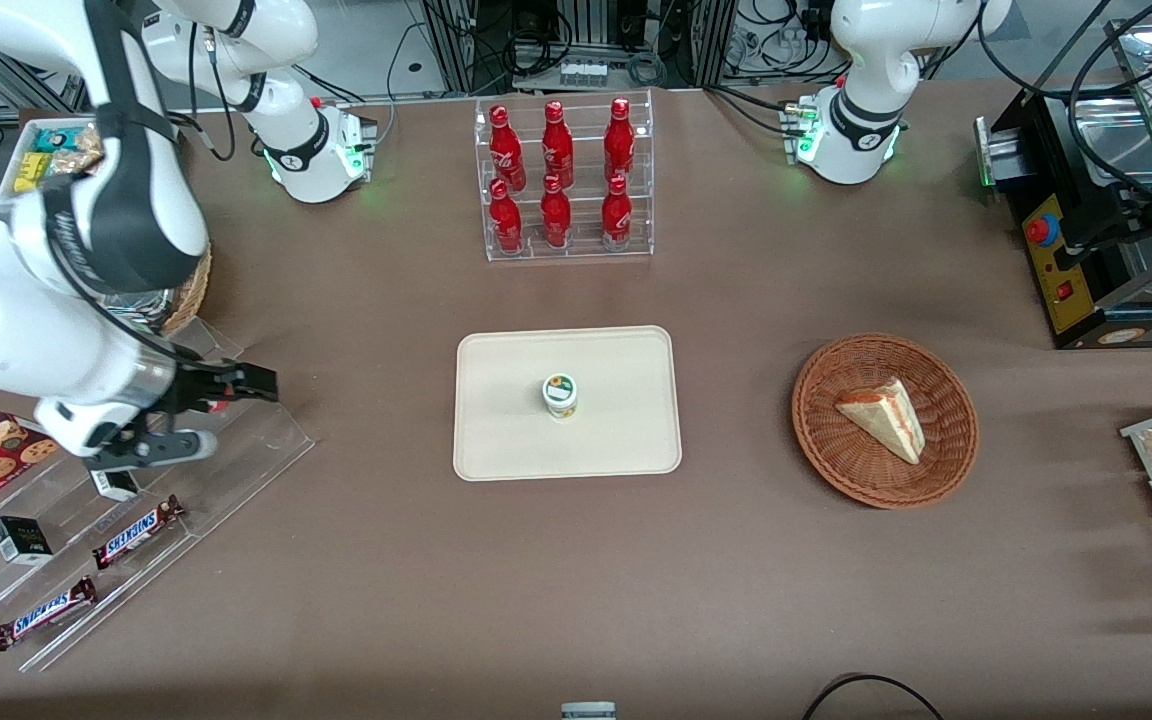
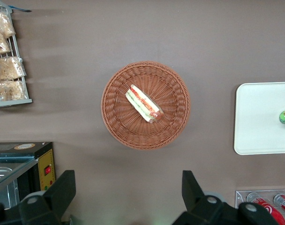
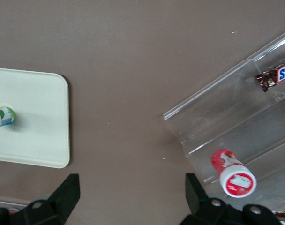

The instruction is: Place green gum on tray

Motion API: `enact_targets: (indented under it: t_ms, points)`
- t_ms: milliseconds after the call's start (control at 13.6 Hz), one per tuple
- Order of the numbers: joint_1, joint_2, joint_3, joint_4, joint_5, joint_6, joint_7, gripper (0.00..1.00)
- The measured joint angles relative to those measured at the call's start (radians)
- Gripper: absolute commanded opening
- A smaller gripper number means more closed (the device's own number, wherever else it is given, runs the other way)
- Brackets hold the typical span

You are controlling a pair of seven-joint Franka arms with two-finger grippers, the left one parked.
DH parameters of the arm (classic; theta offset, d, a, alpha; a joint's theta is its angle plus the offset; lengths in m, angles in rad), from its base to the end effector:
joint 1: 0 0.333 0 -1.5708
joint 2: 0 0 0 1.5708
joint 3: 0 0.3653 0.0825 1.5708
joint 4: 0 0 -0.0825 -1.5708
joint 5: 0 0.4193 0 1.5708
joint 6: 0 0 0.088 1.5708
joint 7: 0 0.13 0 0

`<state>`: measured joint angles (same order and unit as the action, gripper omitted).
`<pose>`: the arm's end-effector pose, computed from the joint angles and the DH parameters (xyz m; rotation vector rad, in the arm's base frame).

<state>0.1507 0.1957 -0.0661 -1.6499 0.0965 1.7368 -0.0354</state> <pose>0.6478 0.0689 0.5027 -3.0546 -0.1520 0.1687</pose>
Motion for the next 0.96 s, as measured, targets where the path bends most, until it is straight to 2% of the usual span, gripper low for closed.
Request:
enact_targets:
  t_ms: [441,956]
  points:
    - [-0.101,-0.097,0.004,-0.028,-0.067,-0.032,-0.091,1.00]
    - [-0.111,-0.194,0.004,-0.029,-0.109,-0.218,-0.091,1.00]
